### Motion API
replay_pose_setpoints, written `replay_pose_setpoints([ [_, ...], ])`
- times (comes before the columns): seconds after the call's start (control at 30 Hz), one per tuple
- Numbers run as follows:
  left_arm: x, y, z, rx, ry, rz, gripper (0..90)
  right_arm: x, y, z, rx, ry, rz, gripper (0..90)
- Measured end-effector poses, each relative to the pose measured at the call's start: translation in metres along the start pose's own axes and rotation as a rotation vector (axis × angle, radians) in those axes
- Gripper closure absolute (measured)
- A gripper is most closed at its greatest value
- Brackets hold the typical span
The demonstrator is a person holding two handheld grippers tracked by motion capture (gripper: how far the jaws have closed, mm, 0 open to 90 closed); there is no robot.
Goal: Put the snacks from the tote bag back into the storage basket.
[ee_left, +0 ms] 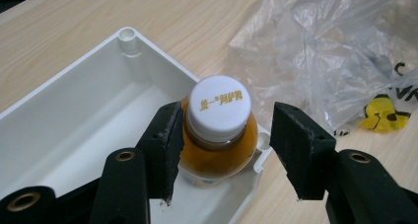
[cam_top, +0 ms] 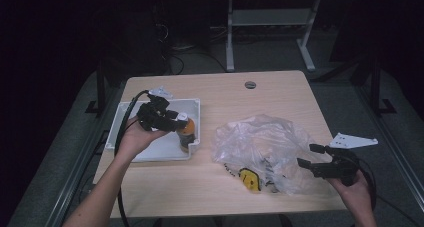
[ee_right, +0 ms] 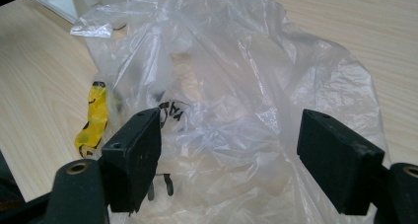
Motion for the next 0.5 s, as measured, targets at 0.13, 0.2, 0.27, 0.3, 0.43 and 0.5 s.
replay_pose_setpoints([
  [0.13, -0.003, -0.001, -0.003, 0.001, 0.013, 0.002, 44.9, 0.000, 0.000, 0.000, -0.001, -0.001, 0.004, 24.4],
  [0.2, -0.005, -0.001, -0.005, -0.001, 0.021, 0.001, 44.2, 0.000, 0.000, 0.000, -0.001, -0.001, 0.004, 24.5],
  [0.27, -0.007, -0.001, -0.006, -0.004, 0.026, -0.002, 42.9, 0.000, 0.000, 0.000, -0.002, -0.002, 0.004, 24.4],
  [0.3, -0.008, -0.002, -0.006, -0.003, 0.030, -0.002, 42.9, 0.000, 0.000, 0.000, -0.002, -0.002, 0.005, 24.4],
  [0.43, -0.012, -0.003, -0.008, -0.002, 0.036, -0.008, 42.4, 0.000, 0.001, 0.000, -0.003, -0.003, 0.006, 24.4],
  [0.5, -0.015, -0.004, -0.009, -0.003, 0.042, -0.010, 42.2, 0.000, 0.001, 0.000, -0.003, -0.004, 0.006, 24.4],
])
Point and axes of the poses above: each handheld gripper's, and its own axes: z roughly forward along the jaws, x roughly out of its top, y roughly to its right, the point moved 4 cm from there along z, roughly forward along the jaws, and after that the axes turned 3 degrees about -z, right-handed, at the moved point
